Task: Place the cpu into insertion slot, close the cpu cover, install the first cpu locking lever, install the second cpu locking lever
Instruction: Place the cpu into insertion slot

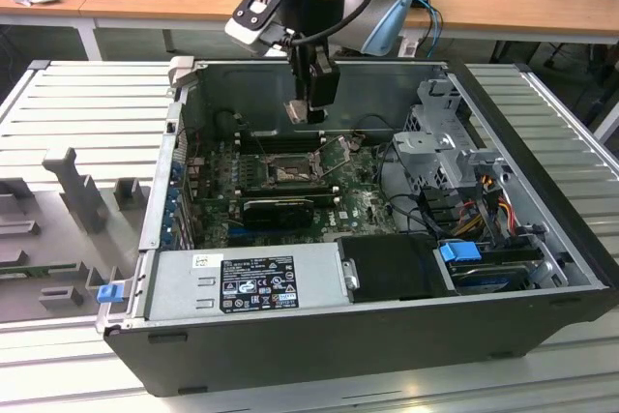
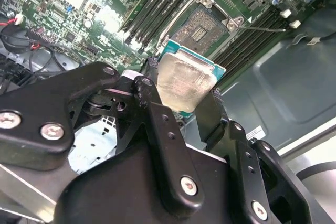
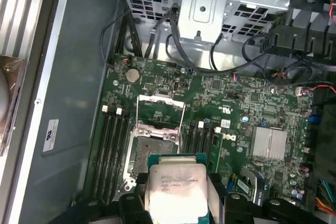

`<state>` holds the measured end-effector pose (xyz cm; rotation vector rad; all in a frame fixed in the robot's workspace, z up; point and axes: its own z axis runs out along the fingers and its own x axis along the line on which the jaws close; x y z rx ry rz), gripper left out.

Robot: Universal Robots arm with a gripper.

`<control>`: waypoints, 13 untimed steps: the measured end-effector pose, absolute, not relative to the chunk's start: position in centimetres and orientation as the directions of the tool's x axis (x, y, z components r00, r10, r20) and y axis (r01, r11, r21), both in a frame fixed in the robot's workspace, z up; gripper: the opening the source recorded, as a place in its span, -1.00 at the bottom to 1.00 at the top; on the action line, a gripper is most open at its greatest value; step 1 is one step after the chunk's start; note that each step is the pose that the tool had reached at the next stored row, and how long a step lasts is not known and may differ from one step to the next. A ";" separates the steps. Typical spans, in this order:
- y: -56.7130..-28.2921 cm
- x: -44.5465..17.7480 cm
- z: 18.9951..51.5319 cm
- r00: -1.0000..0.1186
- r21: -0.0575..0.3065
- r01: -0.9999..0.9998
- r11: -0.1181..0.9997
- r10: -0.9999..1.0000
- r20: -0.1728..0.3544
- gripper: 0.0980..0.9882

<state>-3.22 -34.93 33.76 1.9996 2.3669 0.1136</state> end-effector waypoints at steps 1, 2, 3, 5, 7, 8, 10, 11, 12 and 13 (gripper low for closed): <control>-34.9 -3.2 33.7 -0.165 0.082 0.983 0.163 0.986 0.016 -0.03; -34.9 -3.2 33.6 -0.161 0.082 0.984 0.159 0.987 0.016 -0.03; -34.9 -3.2 33.6 -0.158 0.082 0.984 0.156 0.987 0.016 -0.03; -34.9 -3.2 33.6 -0.148 0.082 0.986 0.146 0.989 0.016 -0.03; -34.9 -3.2 33.6 -0.134 0.082 0.988 0.132 0.991 0.016 -0.03; -34.9 -3.2 33.5 -0.127 0.082 0.989 0.125 0.992 0.016 -0.03; -34.9 -3.2 33.5 -0.109 0.082 0.991 0.107 0.994 0.016 -0.03; -34.9 -3.2 33.5 -0.101 0.082 0.992 0.099 0.995 0.016 -0.03; -34.9 -3.2 33.5 -0.092 0.082 0.993 0.091 0.996 0.016 -0.03; -34.9 -3.2 33.5 -0.084 0.082 0.993 0.082 0.996 0.016 -0.03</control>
